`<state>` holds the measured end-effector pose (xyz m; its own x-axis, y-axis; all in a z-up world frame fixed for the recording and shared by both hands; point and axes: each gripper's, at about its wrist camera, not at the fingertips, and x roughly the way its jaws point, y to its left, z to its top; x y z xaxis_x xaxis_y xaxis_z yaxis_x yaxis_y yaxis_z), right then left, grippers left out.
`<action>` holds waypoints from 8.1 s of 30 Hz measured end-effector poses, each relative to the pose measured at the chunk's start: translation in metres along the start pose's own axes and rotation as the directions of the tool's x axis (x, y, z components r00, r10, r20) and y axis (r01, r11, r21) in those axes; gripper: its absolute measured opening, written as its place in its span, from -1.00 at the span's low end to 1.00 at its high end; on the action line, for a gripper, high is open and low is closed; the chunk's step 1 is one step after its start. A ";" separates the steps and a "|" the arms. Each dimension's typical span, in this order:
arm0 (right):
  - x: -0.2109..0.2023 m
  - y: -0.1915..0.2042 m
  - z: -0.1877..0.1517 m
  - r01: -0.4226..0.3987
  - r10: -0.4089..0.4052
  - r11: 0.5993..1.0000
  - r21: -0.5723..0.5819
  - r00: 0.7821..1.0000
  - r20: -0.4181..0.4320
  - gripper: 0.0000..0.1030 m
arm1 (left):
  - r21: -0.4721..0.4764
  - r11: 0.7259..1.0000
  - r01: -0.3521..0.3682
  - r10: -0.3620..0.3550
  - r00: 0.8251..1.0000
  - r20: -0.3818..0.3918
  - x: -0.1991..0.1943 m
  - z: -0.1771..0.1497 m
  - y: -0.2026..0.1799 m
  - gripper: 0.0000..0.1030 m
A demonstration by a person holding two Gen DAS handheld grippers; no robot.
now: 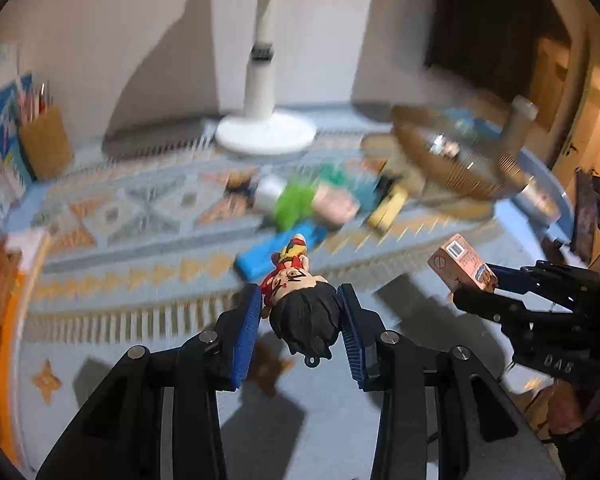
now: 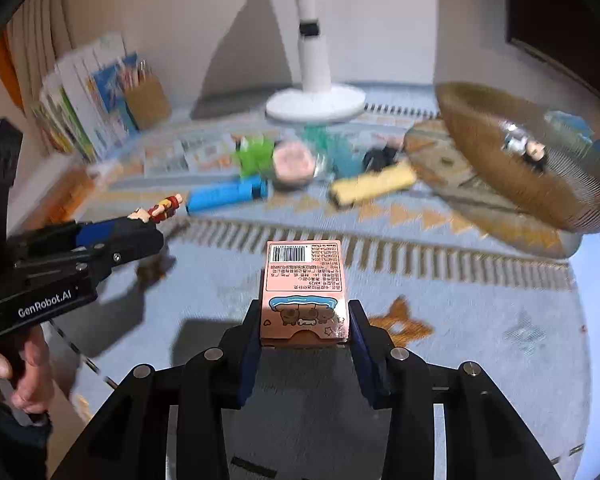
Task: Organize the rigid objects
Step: 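Carry both items over the amber bowl and open both tools to drop them, then move both tools back to the pile toward the blue lighter and yellow block, then grasp the blue lighter with the left tool while the right tool grasps the yellow block, then carry both items to the amber bowl and open both tools to drop them, then move both open tools back over the remaining toys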
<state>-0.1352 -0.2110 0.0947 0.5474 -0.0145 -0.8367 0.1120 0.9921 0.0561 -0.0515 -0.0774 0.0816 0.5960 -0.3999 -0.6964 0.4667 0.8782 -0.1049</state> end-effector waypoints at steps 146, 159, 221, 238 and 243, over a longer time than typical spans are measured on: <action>-0.009 -0.022 -0.008 -0.239 0.243 0.945 0.222 0.970 0.007 -0.54 | -0.057 0.995 0.085 -0.085 0.996 0.006 0.007 0.005 -0.048 -0.59; -0.062 -0.110 0.015 -0.095 0.082 0.958 0.272 0.995 0.061 -0.68 | 0.003 0.993 0.121 -0.121 0.990 0.078 0.001 0.058 -0.090 -0.59; -0.090 -0.206 0.077 0.351 -0.408 0.845 0.403 0.911 0.062 0.13 | 0.005 0.999 0.050 -0.050 0.978 0.203 0.023 0.132 -0.097 0.33; -0.018 -0.021 0.054 0.091 -0.098 0.994 0.058 0.988 0.121 0.26 | -0.322 0.932 -0.167 0.207 0.974 0.095 -0.017 0.019 0.070 0.49; 0.030 -0.009 0.026 0.122 -0.121 0.992 -0.015 0.991 0.052 0.26 | -0.368 0.924 -0.103 0.103 0.995 -0.020 0.031 -0.010 0.084 0.49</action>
<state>-0.0977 -0.2234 0.0833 0.5722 -0.1412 -0.8079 0.1655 0.9847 -0.0548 -0.0001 -0.0135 0.0438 0.6278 -0.3025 -0.7172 0.1299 0.9492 -0.2867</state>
